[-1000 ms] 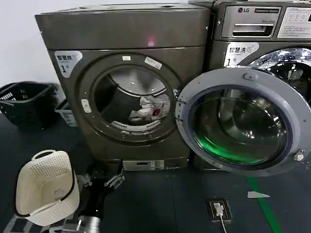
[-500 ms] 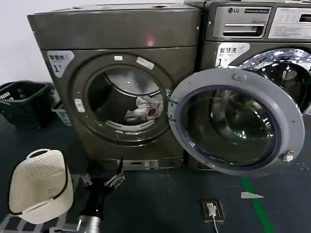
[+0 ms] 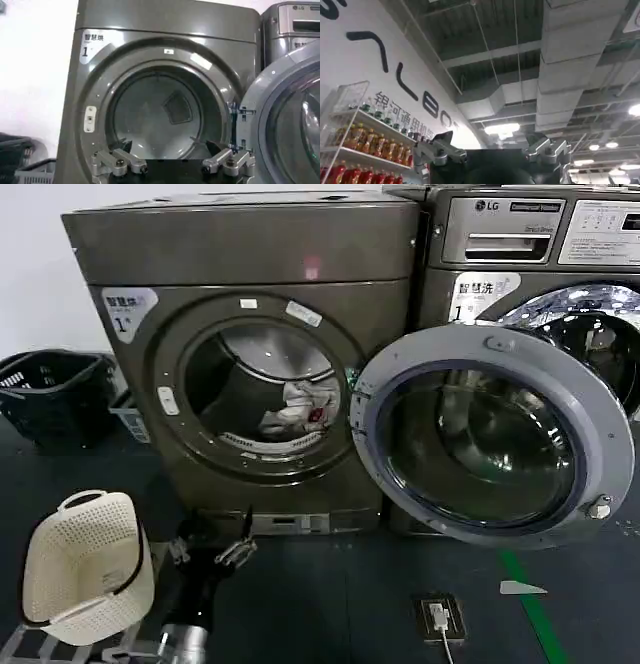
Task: Grasp the clothes from the dryer.
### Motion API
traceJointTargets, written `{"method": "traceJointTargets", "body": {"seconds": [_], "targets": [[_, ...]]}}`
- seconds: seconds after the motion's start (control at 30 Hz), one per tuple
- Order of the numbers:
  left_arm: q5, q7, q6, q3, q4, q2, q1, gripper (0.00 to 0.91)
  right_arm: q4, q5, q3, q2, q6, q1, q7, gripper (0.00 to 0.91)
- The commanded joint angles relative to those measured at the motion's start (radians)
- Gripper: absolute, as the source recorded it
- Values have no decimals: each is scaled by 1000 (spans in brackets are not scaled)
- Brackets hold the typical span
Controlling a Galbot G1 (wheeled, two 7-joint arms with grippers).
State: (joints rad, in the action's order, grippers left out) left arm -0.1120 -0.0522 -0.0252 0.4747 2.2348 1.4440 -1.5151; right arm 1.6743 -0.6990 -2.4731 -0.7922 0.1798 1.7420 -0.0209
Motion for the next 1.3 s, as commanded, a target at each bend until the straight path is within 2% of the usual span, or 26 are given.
{"method": "traceJointTargets", "body": {"seconds": [0.03, 1.3], "targets": [[-1, 0, -1, 0, 1, 0, 0, 907, 1, -3, -2, 3, -9, 1, 2, 907], [-3, 0, -2, 6, -7, 2, 8, 907, 1, -2, 5, 3, -15, -6, 6, 907]]}}
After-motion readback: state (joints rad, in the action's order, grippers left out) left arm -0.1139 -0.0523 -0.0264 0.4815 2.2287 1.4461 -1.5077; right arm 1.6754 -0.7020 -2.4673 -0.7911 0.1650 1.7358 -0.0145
